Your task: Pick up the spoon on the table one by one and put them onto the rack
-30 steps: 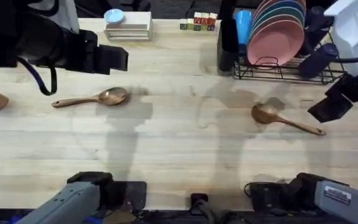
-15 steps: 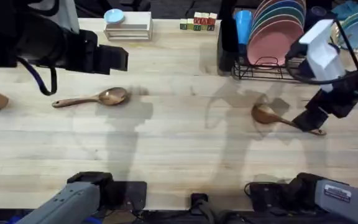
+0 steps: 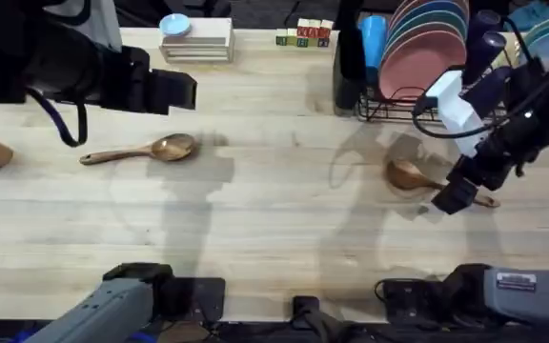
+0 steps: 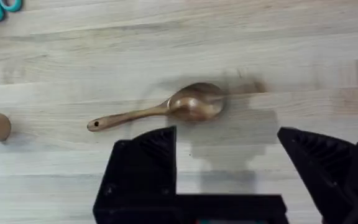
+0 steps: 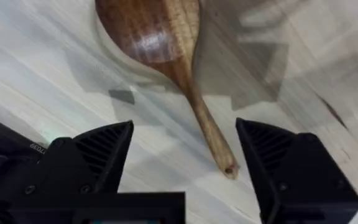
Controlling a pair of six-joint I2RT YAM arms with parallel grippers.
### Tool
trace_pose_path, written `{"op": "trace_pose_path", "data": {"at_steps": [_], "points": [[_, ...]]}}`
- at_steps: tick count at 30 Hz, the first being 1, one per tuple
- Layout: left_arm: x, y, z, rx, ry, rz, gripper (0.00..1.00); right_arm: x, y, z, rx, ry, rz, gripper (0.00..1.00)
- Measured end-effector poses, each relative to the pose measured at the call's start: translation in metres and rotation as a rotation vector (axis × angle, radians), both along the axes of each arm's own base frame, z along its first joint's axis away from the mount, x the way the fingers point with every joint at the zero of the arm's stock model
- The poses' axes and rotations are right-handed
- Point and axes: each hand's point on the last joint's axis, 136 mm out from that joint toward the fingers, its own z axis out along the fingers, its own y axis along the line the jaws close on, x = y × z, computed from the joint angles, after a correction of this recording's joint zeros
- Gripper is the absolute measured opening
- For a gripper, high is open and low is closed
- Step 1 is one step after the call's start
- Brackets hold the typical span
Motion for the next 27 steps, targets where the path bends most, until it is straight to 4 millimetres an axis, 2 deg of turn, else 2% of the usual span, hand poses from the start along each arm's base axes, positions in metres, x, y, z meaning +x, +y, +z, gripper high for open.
{"op": "trace_pose_path", "data": {"at_steps": [5,8,9,11,16,17,20,21,27], "points": [[0.000,0.000,0.000,0.000,0.000,0.000,0.993,-0.001,0.000,-0.015,0.012,0.057,0.000,0.993],[0.000,0.000,0.000,0.000,0.001,0.000,0.993,0.000,-0.001,-0.015,0.014,0.063,0.001,0.983],[0.000,0.000,0.000,0.000,0.001,0.000,0.993,0.001,-0.001,-0.016,0.015,0.062,0.000,0.944],[0.000,0.000,0.000,0.000,0.002,0.000,0.993,0.009,-0.007,-0.018,-0.005,0.046,-0.002,0.615],[0.000,0.000,0.000,0.000,0.002,0.000,0.993,0.012,-0.010,-0.019,-0.018,0.038,0.002,0.434],[0.000,0.000,0.000,0.000,0.002,0.000,0.993,0.013,-0.009,-0.019,-0.022,0.037,0.008,0.253],[-0.001,0.000,0.000,0.000,0.003,0.000,0.994,0.013,-0.005,-0.020,-0.028,0.046,0.032,0.164],[-0.003,0.000,-0.002,0.000,0.014,0.000,0.994,0.012,0.005,-0.020,-0.024,0.060,0.070,0.054],[-0.004,0.000,-0.003,0.000,0.022,0.000,0.993,0.012,0.022,-0.020,-0.026,0.074,0.144,0.039]]}}
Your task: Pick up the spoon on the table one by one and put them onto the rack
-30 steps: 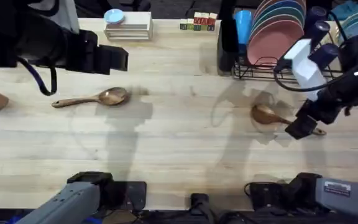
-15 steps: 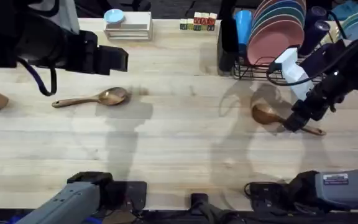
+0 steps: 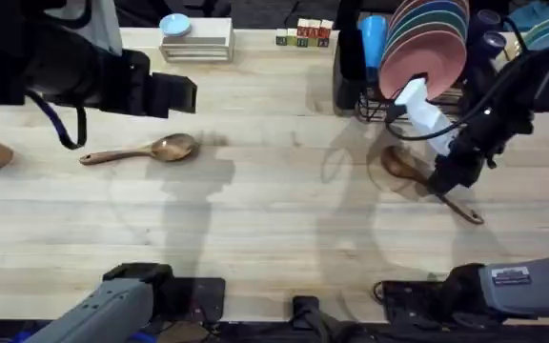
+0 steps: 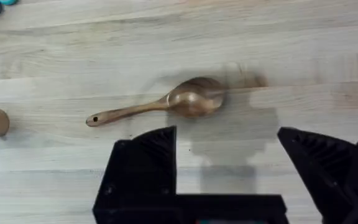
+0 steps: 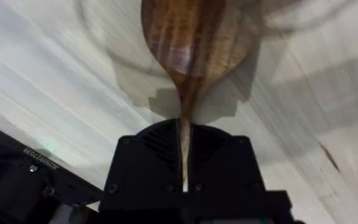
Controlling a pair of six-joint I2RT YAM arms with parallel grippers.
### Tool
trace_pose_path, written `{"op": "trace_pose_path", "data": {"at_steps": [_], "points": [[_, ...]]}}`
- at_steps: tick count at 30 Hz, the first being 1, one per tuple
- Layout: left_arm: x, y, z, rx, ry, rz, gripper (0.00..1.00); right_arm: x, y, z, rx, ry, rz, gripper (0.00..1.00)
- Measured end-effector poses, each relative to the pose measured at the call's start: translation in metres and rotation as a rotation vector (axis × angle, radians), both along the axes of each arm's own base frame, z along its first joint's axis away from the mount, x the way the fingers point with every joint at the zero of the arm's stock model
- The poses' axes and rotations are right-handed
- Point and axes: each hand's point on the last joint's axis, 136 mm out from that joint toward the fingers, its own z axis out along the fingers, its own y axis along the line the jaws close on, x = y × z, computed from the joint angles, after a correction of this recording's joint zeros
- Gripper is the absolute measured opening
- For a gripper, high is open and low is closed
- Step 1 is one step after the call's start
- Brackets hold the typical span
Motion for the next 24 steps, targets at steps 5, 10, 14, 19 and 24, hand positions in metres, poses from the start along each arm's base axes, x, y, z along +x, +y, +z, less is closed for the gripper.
{"op": "trace_pose_path", "data": {"at_steps": [5,10,14,19,24], "points": [[0.000,0.000,0.000,0.000,-0.001,0.000,0.993,-0.001,0.012,0.000,0.000,0.012,0.041,0.034],[0.000,0.000,0.000,0.000,0.000,0.000,0.993,-0.004,0.029,0.004,0.036,0.033,0.083,0.034],[0.000,0.000,0.000,0.000,0.000,0.000,0.993,0.008,0.049,0.021,0.054,-0.032,0.146,0.034],[0.000,0.000,0.000,0.000,0.000,0.000,0.993,0.014,0.077,0.056,0.062,-0.184,0.260,0.034],[0.000,0.000,0.000,0.000,0.000,0.000,0.993,0.030,0.092,0.086,0.093,-0.314,0.295,0.034]]}}
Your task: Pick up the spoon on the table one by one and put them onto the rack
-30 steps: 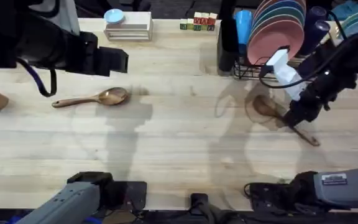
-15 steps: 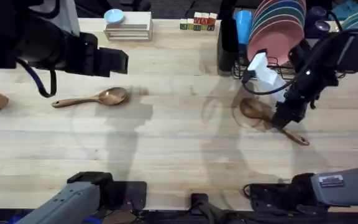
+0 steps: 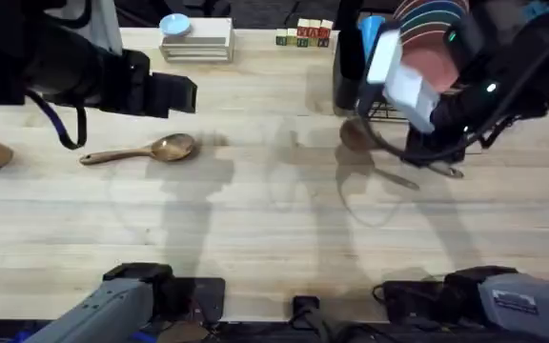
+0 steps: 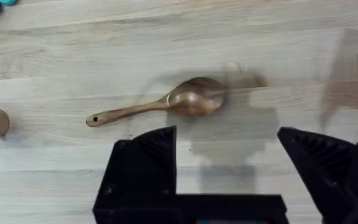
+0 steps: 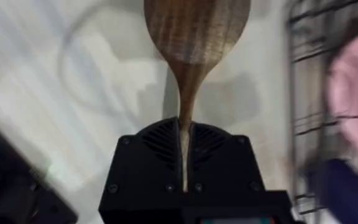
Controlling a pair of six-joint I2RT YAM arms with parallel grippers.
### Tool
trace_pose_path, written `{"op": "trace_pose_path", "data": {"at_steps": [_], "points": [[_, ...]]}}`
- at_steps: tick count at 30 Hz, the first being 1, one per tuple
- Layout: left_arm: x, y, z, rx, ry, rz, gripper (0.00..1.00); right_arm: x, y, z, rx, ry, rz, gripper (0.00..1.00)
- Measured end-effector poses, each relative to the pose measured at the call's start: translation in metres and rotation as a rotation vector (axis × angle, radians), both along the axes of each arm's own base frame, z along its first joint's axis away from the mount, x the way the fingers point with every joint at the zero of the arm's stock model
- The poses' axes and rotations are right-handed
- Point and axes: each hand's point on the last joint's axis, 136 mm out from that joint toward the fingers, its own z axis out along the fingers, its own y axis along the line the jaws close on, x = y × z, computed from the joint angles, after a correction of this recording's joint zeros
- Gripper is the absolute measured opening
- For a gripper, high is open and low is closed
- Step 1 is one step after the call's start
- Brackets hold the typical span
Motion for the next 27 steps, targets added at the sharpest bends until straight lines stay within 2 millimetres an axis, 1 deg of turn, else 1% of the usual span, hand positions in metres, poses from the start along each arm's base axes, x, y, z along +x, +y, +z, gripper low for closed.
{"op": "trace_pose_path", "data": {"at_steps": [3,7,13,18,20,27], "points": [[0.000,0.000,0.000,0.000,0.000,0.000,0.993,0.021,0.014,0.028,0.073,-0.116,0.016,0.034],[0.000,0.000,0.000,0.000,0.000,0.000,0.993,0.054,0.033,0.067,0.180,-0.282,0.023,0.034],[0.000,0.000,0.000,0.000,0.000,0.000,0.993,0.100,0.058,0.111,0.344,-0.511,0.020,0.034],[0.000,0.000,0.000,0.000,0.000,0.000,0.993,0.130,0.075,0.147,0.477,-0.668,0.016,0.034],[0.000,0.000,0.000,0.000,0.000,0.000,0.993,0.142,0.079,0.155,0.516,-0.706,0.006,0.034],[0.000,0.000,0.000,0.000,0.000,0.000,0.993,0.180,0.092,0.168,0.622,-0.812,-0.009,0.034]]}}
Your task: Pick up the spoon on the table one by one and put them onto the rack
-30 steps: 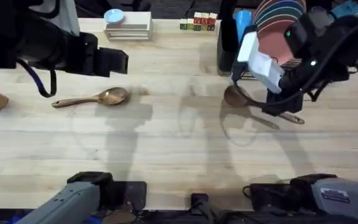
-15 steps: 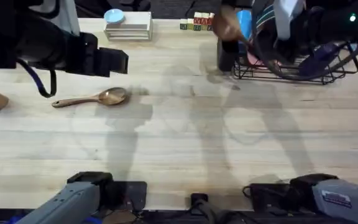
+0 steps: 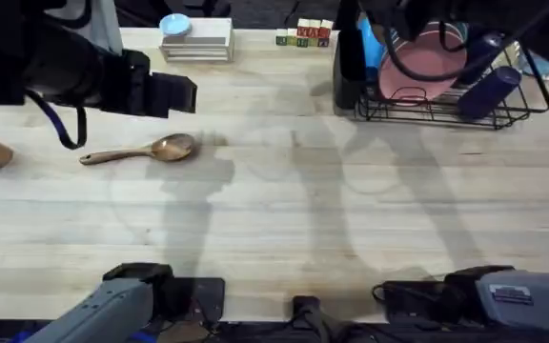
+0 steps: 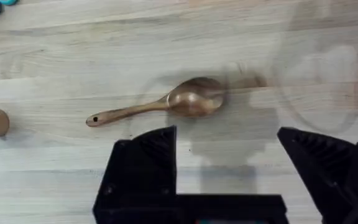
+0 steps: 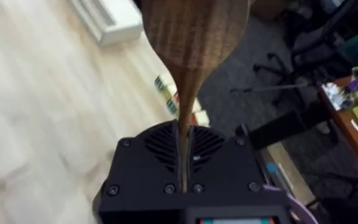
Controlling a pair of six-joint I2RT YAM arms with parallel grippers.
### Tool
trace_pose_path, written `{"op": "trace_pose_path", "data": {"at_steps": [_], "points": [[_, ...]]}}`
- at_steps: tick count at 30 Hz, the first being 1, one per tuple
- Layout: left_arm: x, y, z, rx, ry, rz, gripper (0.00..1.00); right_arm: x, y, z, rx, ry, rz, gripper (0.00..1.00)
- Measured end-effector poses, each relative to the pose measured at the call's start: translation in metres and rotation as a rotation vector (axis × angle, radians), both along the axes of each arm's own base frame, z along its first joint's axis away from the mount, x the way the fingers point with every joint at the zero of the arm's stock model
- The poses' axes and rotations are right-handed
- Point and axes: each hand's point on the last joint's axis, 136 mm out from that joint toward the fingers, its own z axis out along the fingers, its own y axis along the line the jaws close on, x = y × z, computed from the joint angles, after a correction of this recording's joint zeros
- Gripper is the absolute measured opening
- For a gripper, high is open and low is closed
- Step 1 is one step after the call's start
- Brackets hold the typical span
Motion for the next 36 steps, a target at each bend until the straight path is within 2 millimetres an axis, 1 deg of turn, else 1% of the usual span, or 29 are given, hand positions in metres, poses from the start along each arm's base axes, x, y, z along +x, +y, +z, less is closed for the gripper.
{"op": "trace_pose_path", "data": {"at_steps": [3,8,11,14,17,21,26,27,30,34,36], "points": [[0.000,0.000,0.000,0.000,0.000,0.000,0.993,0.014,0.004,0.000,0.036,-0.025,-0.002,0.034],[0.000,0.000,0.000,0.000,0.000,0.000,0.993,0.034,0.016,-0.009,0.077,-0.061,0.033,0.034],[0.000,0.000,0.000,0.000,0.000,0.000,0.993,0.044,0.021,-0.019,0.106,-0.052,0.043,0.034],[0.000,0.000,0.000,0.000,0.000,0.000,0.993,0.048,0.024,-0.036,0.126,-0.004,0.043,0.034],[0.000,0.000,0.000,0.000,0.000,0.000,0.993,0.051,0.025,-0.054,0.133,0.048,0.037,0.034],[0.000,0.000,0.000,0.000,0.000,0.000,0.993,0.051,0.023,-0.070,0.129,0.104,0.022,0.034],[0.000,0.000,0.000,0.000,0.000,0.000,0.993,0.049,0.013,-0.089,0.096,0.178,-0.044,0.034],[0.000,0.000,0.000,0.000,-0.001,0.000,0.993,0.045,0.008,-0.099,0.077,0.223,-0.067,0.034],[0.000,0.000,0.000,0.000,-0.001,0.000,0.993,0.044,0.006,-0.103,0.068,0.239,-0.081,0.034],[0.000,0.000,0.000,0.000,-0.001,0.000,0.993,0.044,0.005,-0.104,0.069,0.244,-0.083,0.068],[0.000,0.000,0.000,0.000,-0.001,0.000,0.993,0.044,0.005,-0.104,0.070,0.246,-0.083,0.101]]}}
